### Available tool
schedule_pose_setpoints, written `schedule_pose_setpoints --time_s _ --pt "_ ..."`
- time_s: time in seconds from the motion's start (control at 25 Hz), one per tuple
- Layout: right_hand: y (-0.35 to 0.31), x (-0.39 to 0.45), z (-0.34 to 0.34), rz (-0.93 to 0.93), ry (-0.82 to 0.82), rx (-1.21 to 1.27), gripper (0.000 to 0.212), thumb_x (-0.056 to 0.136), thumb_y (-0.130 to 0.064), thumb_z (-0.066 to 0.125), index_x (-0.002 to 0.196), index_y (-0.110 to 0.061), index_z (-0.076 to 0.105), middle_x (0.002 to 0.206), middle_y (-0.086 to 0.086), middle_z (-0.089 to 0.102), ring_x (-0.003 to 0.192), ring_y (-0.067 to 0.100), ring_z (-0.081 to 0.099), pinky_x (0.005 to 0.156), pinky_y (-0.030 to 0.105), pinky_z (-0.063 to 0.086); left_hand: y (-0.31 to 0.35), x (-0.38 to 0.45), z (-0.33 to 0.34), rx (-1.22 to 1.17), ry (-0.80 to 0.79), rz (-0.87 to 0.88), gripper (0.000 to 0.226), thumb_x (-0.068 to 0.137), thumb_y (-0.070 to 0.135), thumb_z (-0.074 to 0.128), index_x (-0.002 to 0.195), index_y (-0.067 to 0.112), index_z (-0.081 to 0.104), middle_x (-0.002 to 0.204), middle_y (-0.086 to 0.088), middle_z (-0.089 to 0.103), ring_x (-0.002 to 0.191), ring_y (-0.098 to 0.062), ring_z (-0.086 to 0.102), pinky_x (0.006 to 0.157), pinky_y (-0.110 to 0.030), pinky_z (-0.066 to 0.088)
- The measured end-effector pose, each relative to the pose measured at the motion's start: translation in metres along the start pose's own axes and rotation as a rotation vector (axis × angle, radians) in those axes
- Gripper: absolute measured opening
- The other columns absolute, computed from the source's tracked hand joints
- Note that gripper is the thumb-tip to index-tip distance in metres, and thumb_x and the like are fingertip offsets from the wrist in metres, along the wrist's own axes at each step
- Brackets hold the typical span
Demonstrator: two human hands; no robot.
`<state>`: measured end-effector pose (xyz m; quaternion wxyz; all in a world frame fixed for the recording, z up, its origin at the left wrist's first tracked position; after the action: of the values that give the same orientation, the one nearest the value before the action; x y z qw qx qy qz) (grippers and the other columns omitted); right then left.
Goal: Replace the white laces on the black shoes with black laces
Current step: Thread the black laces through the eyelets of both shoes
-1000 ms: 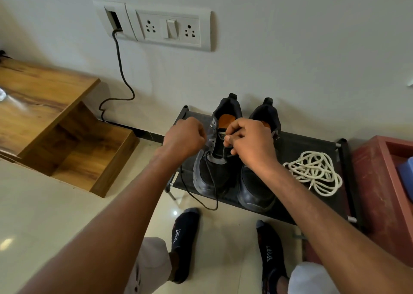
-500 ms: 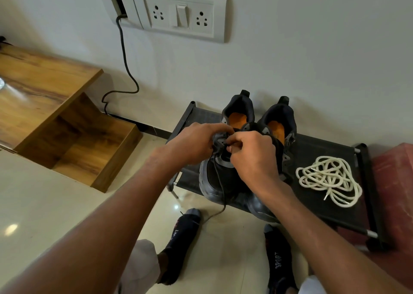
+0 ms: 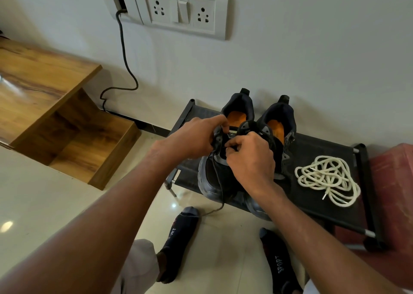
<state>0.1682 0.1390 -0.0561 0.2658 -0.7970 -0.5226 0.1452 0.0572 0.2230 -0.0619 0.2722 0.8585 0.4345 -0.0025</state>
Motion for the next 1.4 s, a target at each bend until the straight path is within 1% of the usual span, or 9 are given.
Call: schedule_pose_setpoints --time_s 0.12,0.4,0.52,0.64,0.92,1.04,1.2,1.32,1.4 --pt "-0.003 0.002 0.004 0.033 0.006 -0.015 0.013 0.095 -0.024 0.073 0.105 -0.029 0.079 0.114 -0.005 0.067 0.092 0.021 0.068 0.070 0.034 0.057 -0.006 0.001 0.000 -0.030 0.005 -0.002 0.060 0.088 -0.001 0.071 0.128 0.039 0.050 0.098 -0.001 0.070 0.085 -0.022 0.071 0.075 -0.047 0.063" --pt "-0.008 0.001 0.007 0.032 0.001 -0.088 0.009 0.097 -0.023 0.070 0.103 -0.024 0.077 0.100 -0.005 0.069 0.084 0.017 0.067 0.065 0.029 0.050 -0.009 0.001 0.001 -0.053 -0.024 0.018 0.062 0.088 -0.002 0.071 0.130 0.039 0.051 0.101 0.001 0.070 0.087 -0.016 0.071 0.082 -0.045 0.063" --pt "-0.002 0.004 0.008 0.057 -0.040 0.026 0.018 0.098 -0.021 0.068 0.110 -0.030 0.078 0.103 -0.009 0.074 0.094 0.018 0.070 0.070 0.031 0.054 -0.010 0.000 -0.002 -0.056 -0.017 0.008 0.065 0.085 -0.004 0.070 0.128 0.041 0.052 0.097 -0.001 0.073 0.086 -0.019 0.072 0.078 -0.049 0.062" --pt "-0.001 0.002 0.007 0.044 -0.037 -0.031 0.017 0.099 -0.023 0.067 0.111 -0.030 0.078 0.105 -0.006 0.073 0.094 0.021 0.069 0.068 0.031 0.049 -0.007 -0.001 0.000 -0.067 -0.012 0.013 0.067 0.081 -0.006 0.069 0.124 0.043 0.054 0.091 -0.006 0.076 0.082 -0.024 0.074 0.072 -0.052 0.062" --pt "0.010 0.010 0.020 0.146 -0.138 0.094 0.018 0.097 -0.031 0.073 0.113 -0.037 0.078 0.109 -0.012 0.075 0.099 0.015 0.068 0.077 0.032 0.057 -0.008 -0.004 -0.002 -0.115 -0.039 0.007 0.065 0.084 -0.006 0.068 0.128 0.041 0.056 0.090 -0.009 0.077 0.083 -0.025 0.075 0.075 -0.050 0.063" --pt "0.001 0.004 0.008 0.077 -0.061 0.016 0.021 0.099 -0.032 0.070 0.119 -0.037 0.074 0.108 -0.010 0.073 0.101 0.019 0.068 0.075 0.033 0.053 -0.005 -0.004 -0.002 -0.118 -0.040 0.025 0.066 0.086 -0.005 0.067 0.132 0.040 0.053 0.091 -0.009 0.077 0.084 -0.026 0.074 0.075 -0.050 0.062" --pt "-0.009 0.005 0.011 0.015 -0.047 -0.118 0.010 0.101 -0.030 0.067 0.108 -0.030 0.075 0.104 -0.003 0.070 0.095 0.023 0.068 0.070 0.033 0.047 -0.007 -0.003 -0.005 -0.106 -0.022 0.012 0.073 0.085 -0.006 0.064 0.135 0.044 0.042 0.095 -0.015 0.077 0.088 -0.031 0.075 0.074 -0.054 0.061" --pt "-0.001 0.013 0.023 0.083 -0.153 0.020 0.012 0.099 -0.024 0.068 0.106 -0.027 0.077 0.107 -0.001 0.072 0.097 0.023 0.067 0.077 0.035 0.054 -0.015 -0.002 -0.004 -0.132 -0.003 -0.028 0.064 0.086 -0.003 0.066 0.128 0.036 0.038 0.095 -0.017 0.077 0.086 -0.035 0.074 0.073 -0.055 0.061" --pt "0.007 0.014 0.028 0.147 -0.232 0.117 0.019 0.098 -0.015 0.067 0.109 -0.026 0.078 0.110 -0.004 0.072 0.103 0.020 0.065 0.085 0.034 0.054 -0.021 0.001 -0.006 -0.140 0.008 -0.070 0.045 0.089 0.007 0.075 0.122 0.021 0.047 0.093 -0.008 0.076 0.086 -0.026 0.074 0.078 -0.047 0.061"
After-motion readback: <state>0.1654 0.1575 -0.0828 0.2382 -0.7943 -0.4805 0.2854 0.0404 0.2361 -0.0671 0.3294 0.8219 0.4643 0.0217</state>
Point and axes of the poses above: each hand's wrist, its own x-axis towards the middle knuckle, its own z-axis out of the palm, y = z × x, the point moved 10 cm from there along x, towards the middle knuckle
